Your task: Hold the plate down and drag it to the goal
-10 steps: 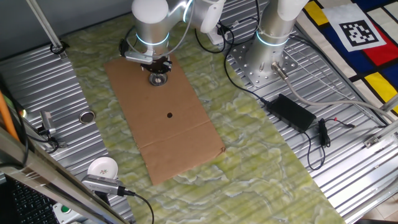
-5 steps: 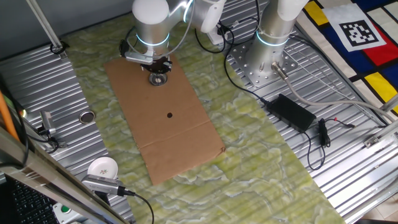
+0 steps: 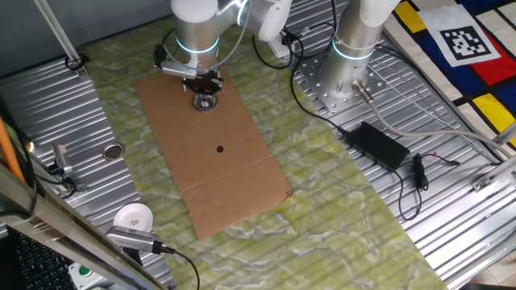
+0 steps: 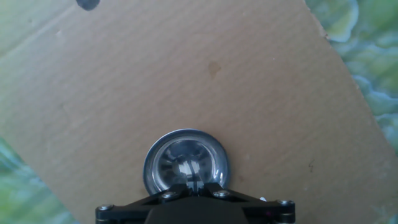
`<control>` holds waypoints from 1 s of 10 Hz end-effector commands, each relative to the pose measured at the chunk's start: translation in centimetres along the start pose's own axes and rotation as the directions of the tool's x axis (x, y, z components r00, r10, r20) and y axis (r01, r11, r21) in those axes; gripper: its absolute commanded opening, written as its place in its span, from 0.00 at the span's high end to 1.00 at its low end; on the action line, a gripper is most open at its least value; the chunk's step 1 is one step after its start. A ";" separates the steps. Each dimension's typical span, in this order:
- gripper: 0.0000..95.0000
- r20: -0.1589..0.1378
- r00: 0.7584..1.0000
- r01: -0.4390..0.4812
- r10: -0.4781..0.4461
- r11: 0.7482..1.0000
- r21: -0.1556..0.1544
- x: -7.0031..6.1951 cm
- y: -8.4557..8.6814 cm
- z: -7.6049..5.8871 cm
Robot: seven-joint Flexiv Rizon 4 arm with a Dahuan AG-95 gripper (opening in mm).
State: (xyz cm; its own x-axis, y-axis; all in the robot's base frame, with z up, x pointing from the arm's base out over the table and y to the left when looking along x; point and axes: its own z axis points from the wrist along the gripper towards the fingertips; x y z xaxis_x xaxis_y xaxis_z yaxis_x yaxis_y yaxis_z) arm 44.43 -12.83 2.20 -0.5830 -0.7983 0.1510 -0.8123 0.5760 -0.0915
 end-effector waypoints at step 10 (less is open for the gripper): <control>1.00 -0.116 0.993 -0.011 0.015 0.999 0.035 -0.1 -0.1 0.0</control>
State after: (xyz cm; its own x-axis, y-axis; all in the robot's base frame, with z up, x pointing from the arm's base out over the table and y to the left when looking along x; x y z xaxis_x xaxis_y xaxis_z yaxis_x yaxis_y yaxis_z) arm 44.50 -12.83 2.14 -0.5883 -0.7647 0.2630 -0.8068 0.5773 -0.1261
